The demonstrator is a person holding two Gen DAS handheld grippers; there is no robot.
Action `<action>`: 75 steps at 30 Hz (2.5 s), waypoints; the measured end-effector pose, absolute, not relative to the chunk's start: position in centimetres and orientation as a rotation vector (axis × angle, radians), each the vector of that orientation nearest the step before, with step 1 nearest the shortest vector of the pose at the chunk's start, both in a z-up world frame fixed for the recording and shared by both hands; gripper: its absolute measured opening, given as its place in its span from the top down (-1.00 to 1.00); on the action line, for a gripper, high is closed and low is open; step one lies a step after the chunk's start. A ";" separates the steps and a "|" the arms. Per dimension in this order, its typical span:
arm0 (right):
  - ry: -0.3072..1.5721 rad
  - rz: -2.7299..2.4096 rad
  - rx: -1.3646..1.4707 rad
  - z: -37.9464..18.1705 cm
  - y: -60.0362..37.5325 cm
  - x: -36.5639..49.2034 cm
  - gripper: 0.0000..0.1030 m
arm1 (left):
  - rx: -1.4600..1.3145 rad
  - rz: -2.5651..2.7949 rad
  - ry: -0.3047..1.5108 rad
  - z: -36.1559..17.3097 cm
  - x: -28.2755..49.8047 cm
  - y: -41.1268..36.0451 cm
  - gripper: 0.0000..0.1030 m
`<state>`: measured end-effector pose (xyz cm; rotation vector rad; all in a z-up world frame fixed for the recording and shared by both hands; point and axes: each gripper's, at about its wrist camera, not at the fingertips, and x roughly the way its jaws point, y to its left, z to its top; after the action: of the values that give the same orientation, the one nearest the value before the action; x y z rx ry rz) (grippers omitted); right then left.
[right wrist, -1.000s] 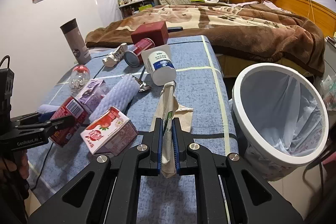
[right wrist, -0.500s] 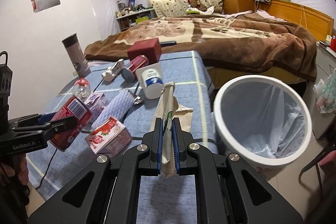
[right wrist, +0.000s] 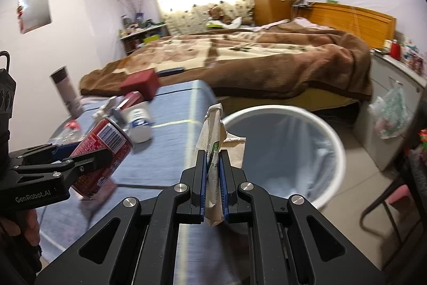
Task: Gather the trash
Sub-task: 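Carry the can and paper bag over the white bin and open both tools, then move both open tools back over the table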
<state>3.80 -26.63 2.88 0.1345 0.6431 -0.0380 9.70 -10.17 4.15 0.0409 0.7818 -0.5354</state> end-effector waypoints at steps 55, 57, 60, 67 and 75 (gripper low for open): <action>0.680 0.015 0.174 0.5 -28.0 4.6 0.24 | -0.030 -0.384 0.749 3.7 9.2 -6.8 -0.44; 0.690 0.050 0.169 0.4 -26.8 5.0 0.24 | -0.030 -0.338 0.739 3.7 8.8 -5.1 -0.44; 0.703 0.089 0.165 0.1 -25.1 5.3 0.24 | -0.065 -0.295 0.737 3.4 8.3 -2.2 -0.44; 0.744 0.200 0.144 -0.4 -20.4 5.5 0.24 | -0.126 -0.182 0.715 3.1 7.1 4.2 -0.46; 0.806 0.318 0.157 -1.3 -15.1 6.5 -0.03 | -0.189 -0.063 0.757 1.2 7.4 10.9 -0.49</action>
<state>6.54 -15.05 -1.31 0.1575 0.8058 0.3176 7.41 10.93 1.21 -0.1893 0.7573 -0.0635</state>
